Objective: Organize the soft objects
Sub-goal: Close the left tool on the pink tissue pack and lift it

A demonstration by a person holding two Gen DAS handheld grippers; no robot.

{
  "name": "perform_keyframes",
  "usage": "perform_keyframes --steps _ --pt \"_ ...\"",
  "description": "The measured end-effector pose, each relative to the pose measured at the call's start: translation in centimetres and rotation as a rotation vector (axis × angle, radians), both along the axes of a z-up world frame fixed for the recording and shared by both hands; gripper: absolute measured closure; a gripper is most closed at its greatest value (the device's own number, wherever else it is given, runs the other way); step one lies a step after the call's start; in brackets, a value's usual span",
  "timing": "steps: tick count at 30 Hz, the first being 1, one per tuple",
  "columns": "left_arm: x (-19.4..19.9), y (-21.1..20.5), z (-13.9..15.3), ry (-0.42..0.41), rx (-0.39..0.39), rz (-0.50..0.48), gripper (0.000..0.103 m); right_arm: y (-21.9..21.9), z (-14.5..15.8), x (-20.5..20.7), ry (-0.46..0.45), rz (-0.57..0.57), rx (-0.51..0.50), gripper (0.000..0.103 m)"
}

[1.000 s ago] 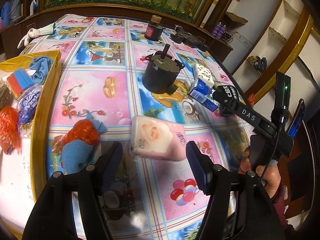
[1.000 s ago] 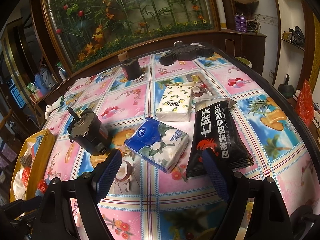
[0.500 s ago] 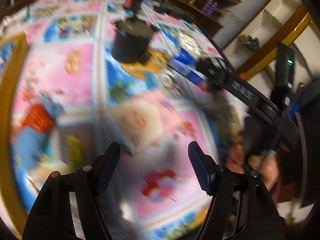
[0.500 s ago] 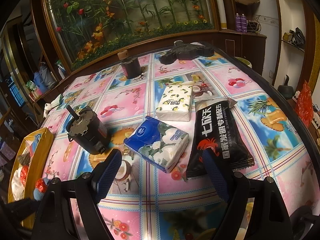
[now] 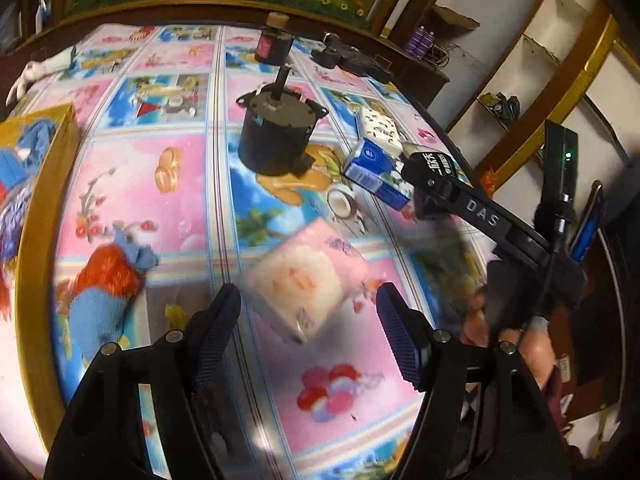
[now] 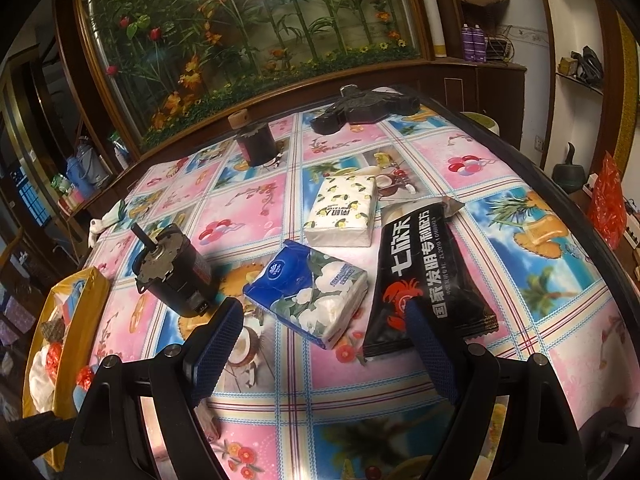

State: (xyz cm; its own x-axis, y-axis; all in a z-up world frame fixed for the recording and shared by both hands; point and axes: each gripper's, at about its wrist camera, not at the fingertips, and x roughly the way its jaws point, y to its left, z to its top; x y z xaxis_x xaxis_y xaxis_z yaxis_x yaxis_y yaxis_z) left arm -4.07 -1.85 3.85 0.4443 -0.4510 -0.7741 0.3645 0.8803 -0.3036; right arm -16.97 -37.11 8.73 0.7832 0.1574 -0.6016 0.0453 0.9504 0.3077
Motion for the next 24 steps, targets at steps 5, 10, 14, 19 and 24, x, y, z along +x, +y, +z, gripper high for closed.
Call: perform_keyframes --steps 5,10,14,19,24 --pt "0.3 -2.9 0.0 -0.175 0.144 -0.185 0.034 0.0 -0.1 0.1 0.008 -0.004 -0.002 0.020" --pt "0.3 -5.1 -1.6 -0.178 0.236 -0.300 0.032 0.1 -0.1 0.2 0.011 -0.002 -0.006 0.020" --pt "-0.1 -5.8 -1.8 -0.208 0.260 -0.289 0.027 0.1 -0.1 0.3 0.012 0.001 -0.005 0.020" --pt "-0.5 -6.1 -1.8 -0.237 0.343 -0.247 0.051 0.2 -0.2 0.4 0.014 0.002 -0.007 0.020" --pt "-0.6 -4.8 -0.6 -0.213 0.259 -0.210 0.075 0.2 -0.2 0.4 0.014 -0.001 -0.006 0.020"
